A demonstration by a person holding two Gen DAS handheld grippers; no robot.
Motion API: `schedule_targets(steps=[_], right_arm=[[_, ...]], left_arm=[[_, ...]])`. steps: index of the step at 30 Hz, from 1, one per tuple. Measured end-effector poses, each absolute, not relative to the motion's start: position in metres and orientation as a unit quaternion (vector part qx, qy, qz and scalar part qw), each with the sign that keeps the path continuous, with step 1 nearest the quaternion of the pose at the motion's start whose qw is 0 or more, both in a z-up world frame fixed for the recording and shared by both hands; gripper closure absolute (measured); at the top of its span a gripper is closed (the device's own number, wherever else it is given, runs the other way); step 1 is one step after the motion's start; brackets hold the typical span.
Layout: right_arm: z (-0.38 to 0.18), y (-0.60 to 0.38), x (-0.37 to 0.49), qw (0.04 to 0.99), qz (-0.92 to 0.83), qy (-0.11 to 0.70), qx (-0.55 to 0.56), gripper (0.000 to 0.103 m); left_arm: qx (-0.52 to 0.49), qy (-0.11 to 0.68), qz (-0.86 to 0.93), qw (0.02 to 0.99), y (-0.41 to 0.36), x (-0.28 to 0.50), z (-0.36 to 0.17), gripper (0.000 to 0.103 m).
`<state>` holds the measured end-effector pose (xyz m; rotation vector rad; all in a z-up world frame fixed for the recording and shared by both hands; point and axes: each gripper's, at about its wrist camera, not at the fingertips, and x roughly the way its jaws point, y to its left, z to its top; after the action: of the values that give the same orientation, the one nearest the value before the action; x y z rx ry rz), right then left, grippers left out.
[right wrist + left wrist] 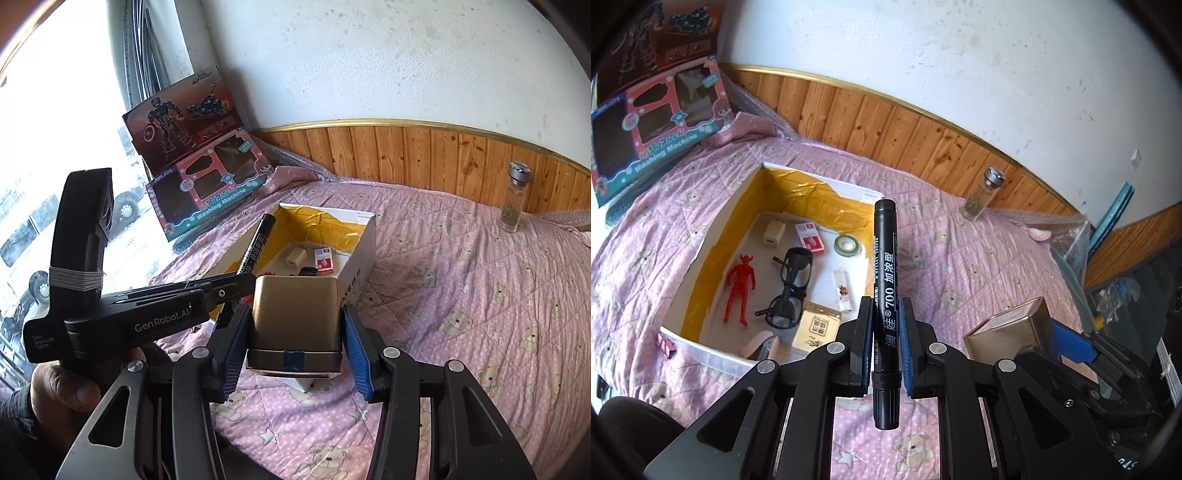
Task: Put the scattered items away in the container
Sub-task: 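Carry the black marker and gold box with both tools over the cardboard box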
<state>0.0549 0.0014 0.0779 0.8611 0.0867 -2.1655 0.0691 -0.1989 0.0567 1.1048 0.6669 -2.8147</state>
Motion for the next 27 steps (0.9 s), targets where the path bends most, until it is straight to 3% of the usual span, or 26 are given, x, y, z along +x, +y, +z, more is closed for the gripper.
schedule_targets(steps=[27], right_arm=[[0.089,-0.092,0.001,0.443,-0.821,0.057,0.354,0.053]], left_arm=[[0.341,0.302,-0.888,0.065,-0.311,0.039,0.055,0.09]])
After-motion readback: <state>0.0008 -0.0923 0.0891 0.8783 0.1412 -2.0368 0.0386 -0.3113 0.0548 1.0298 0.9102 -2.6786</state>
